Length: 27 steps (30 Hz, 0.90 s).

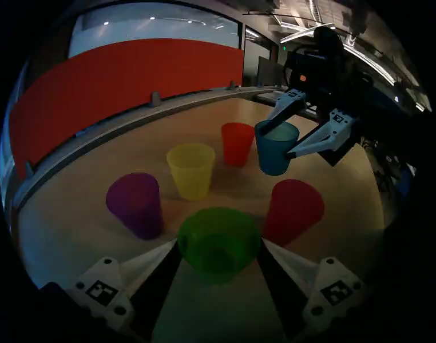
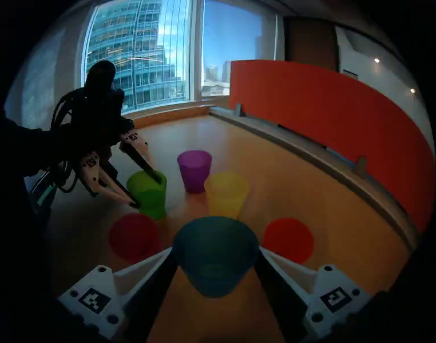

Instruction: Pour water

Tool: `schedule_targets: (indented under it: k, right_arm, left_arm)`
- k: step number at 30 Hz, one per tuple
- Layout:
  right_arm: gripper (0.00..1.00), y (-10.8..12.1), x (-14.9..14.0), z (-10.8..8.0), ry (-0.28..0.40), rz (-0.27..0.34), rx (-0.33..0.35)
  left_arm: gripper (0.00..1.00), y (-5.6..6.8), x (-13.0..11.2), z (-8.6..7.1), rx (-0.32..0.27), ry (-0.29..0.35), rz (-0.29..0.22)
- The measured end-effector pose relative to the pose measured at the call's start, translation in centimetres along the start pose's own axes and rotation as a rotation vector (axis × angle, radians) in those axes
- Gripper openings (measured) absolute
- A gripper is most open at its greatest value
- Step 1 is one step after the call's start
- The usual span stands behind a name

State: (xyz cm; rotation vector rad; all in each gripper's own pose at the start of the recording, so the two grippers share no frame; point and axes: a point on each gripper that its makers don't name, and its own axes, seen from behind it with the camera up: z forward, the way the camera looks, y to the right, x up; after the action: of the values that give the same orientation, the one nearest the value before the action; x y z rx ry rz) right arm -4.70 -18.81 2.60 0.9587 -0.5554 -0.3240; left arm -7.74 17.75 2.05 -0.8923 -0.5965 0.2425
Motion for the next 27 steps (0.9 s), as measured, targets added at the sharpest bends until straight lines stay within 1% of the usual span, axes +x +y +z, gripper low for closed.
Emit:
schedule_targets:
  k: [14, 22, 27]
  right_arm:
    - [0.91, -0.1, -0.9, 0.3, -0.017, -0.007, -0.008]
    - [0.92, -0.1, -1.2, 0.6, -0.025, -0.018, -0.013]
    - [0.92, -0.1, -1.3, 0.8, -0.027, -0.021, -0.015]
  left_arm:
    - [0.87, 0.3, -0.6, -0.5, -0.006, 0.006, 0.002]
    - [0.88, 0.5, -0.7, -0.5, -0.005, 0.002, 0.031]
    - [0.88, 0.4, -0.7, -0.5, -0.003, 0.003, 0.032]
